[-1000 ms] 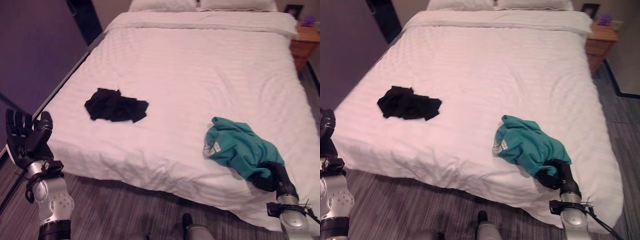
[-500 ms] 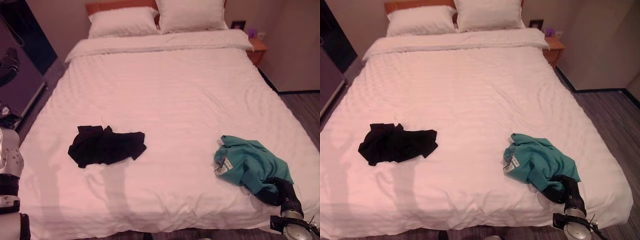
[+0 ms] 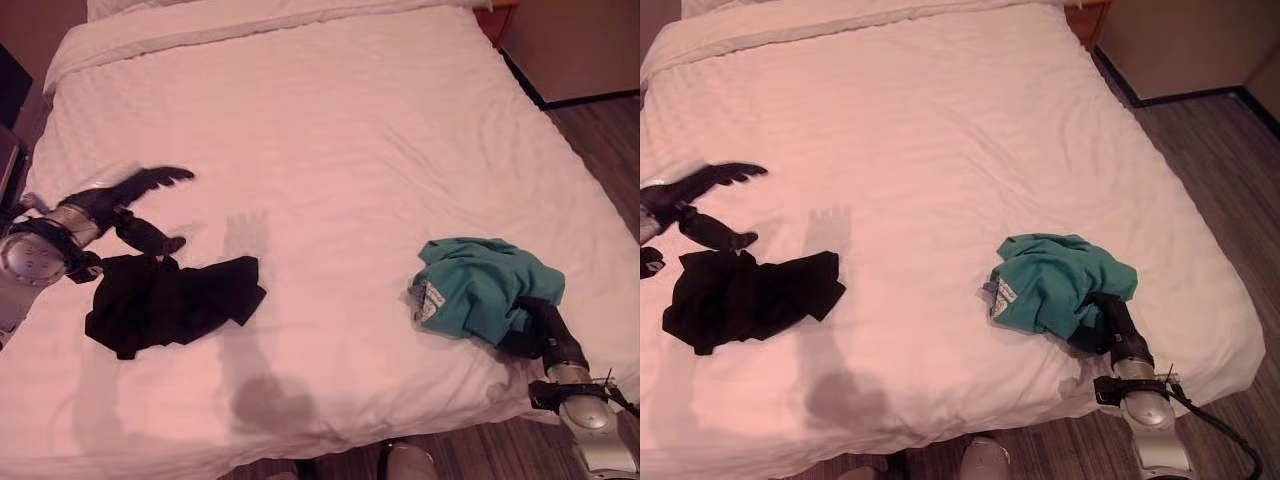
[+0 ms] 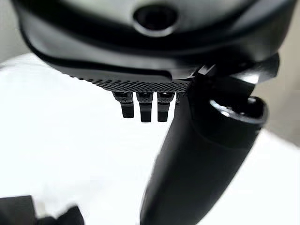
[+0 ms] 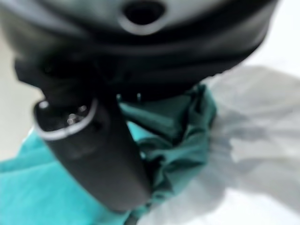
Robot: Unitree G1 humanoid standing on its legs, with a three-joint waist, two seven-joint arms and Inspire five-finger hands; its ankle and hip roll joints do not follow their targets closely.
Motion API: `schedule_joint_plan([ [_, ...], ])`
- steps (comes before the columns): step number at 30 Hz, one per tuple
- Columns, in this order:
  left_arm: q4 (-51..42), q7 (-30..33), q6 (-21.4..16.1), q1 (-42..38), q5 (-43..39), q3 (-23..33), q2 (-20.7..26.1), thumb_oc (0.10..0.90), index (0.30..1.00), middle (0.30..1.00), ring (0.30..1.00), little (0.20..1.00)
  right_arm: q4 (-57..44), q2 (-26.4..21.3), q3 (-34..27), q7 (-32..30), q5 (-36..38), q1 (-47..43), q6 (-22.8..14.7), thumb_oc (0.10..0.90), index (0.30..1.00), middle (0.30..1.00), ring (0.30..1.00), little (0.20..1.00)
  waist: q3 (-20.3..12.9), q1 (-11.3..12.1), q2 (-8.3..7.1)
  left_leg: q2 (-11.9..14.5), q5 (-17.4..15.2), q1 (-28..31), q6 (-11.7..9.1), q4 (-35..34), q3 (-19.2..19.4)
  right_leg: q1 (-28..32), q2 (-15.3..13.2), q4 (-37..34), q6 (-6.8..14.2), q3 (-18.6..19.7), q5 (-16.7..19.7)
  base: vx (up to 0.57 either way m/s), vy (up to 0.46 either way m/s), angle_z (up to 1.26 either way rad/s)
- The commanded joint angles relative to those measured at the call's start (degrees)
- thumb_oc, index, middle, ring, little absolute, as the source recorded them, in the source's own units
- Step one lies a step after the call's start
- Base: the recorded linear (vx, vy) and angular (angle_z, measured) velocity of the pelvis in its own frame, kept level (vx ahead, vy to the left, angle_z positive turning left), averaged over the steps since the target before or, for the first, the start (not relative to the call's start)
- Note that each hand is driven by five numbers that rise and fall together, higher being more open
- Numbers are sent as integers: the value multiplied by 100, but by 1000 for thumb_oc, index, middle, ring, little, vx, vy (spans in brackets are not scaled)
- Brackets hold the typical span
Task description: Pick up bed clothes into laundry basket.
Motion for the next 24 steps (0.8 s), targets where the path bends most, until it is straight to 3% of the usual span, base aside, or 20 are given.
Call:
schedule_joint_plan([
  [1,-110,154,-15,-569,721,661,631,800,900,900,900,900,70,-117,-80,81,-155,-46,122,400,300,300,300,300,-456,331,34,-13,325,-382,-17,25,-11,435,-457,746,698,89,-665,29,-43,9],
  [11,-257,204,33,-498,1458,658,667,800,900,900,900,900,33,-127,9,205,-319,99,230,400,300,300,300,300,-513,373,48,16,324,-403,-61,25,-106,597,-387,606,679,-18,-726,15,-29,8],
  [24,127,237,175,687,1375,1771,457,800,900,900,900,900,-27,-74,-43,241,-322,184,314,400,300,300,300,300,-418,400,-20,7,285,-462,-57,25,-118,621,-374,549,689,-4,-707,0,0,0],
])
